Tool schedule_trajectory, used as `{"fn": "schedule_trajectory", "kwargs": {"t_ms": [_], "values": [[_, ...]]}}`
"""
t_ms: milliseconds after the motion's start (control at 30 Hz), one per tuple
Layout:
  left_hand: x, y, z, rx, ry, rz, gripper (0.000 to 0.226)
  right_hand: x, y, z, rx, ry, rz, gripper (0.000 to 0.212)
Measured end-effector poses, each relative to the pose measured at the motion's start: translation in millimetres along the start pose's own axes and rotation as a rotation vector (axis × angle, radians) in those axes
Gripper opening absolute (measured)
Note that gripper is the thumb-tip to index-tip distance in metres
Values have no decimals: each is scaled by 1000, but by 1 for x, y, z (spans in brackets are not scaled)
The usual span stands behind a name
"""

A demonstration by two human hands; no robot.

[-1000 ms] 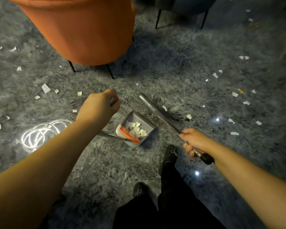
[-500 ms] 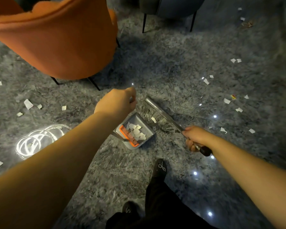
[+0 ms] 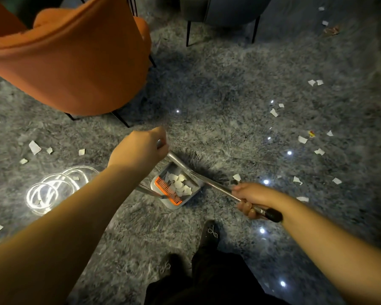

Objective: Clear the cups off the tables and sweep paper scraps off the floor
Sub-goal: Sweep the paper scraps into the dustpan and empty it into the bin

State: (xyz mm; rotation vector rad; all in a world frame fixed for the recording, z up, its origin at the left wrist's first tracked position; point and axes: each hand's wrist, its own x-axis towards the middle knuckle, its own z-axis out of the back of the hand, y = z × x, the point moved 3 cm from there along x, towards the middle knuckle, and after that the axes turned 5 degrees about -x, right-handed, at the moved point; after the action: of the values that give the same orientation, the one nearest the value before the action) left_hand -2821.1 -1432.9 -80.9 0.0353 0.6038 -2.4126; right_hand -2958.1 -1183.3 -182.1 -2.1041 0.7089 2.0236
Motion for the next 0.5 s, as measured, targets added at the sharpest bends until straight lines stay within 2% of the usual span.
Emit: {"fn": "schedule_trajectory", "kwargs": {"t_ms": [200,367,500], "values": [[0,7,12,-64,4,-25,11,-9,-10,-8,47,-82,76,23],[11,-11,14,-77,136,-159,8,-23,-22,-7,135,-173,149,9],[20,-39,16,-56,196,-291,10,-32,-43,-2,258,-254,182,9]]}}
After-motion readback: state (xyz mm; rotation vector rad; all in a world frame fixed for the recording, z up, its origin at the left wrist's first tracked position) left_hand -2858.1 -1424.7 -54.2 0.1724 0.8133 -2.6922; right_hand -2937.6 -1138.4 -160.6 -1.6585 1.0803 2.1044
